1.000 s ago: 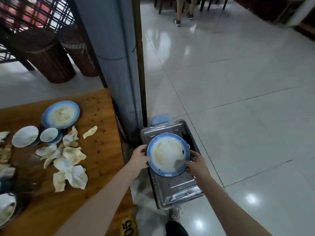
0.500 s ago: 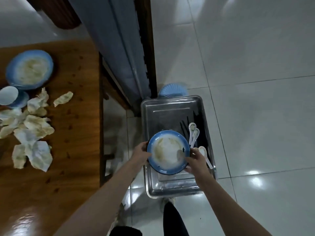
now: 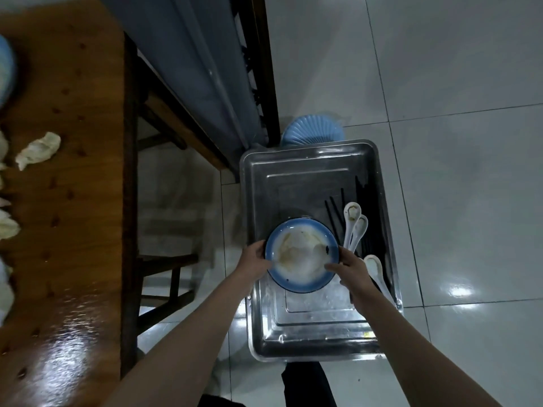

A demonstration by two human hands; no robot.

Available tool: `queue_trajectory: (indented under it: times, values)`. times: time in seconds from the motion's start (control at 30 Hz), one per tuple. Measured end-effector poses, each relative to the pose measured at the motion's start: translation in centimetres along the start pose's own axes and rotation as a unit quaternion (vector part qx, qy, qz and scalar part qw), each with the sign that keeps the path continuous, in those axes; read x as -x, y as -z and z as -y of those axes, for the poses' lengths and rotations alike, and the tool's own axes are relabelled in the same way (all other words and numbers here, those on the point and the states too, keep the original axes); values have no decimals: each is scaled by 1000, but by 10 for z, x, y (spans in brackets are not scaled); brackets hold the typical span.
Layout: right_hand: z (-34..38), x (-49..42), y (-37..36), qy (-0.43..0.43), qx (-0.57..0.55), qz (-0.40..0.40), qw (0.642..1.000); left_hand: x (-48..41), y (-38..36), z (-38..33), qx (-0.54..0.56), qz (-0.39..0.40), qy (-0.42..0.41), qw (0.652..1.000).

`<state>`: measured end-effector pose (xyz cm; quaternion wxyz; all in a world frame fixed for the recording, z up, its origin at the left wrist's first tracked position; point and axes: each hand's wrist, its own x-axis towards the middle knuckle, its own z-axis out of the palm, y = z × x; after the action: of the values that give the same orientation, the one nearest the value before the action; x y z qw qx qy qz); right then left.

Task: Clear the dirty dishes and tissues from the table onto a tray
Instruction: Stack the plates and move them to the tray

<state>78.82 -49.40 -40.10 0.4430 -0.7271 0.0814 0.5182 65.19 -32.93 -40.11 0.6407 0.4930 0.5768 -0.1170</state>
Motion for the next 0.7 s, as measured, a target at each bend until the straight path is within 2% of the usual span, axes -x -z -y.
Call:
queue_trajectory:
  times: [0.23,0.47,0.7]
  values:
    - [-13,-13,2,-22,-12,-14,1000,-20,-9,5,-59,34,-5,998]
    - [-16,-13,4,-7,-29,-25,999,-16,-14,6,-71,88,5,994]
    - [-5,18,-5,19,27,-55,998,19,-5,-2,-65,100,-20,993]
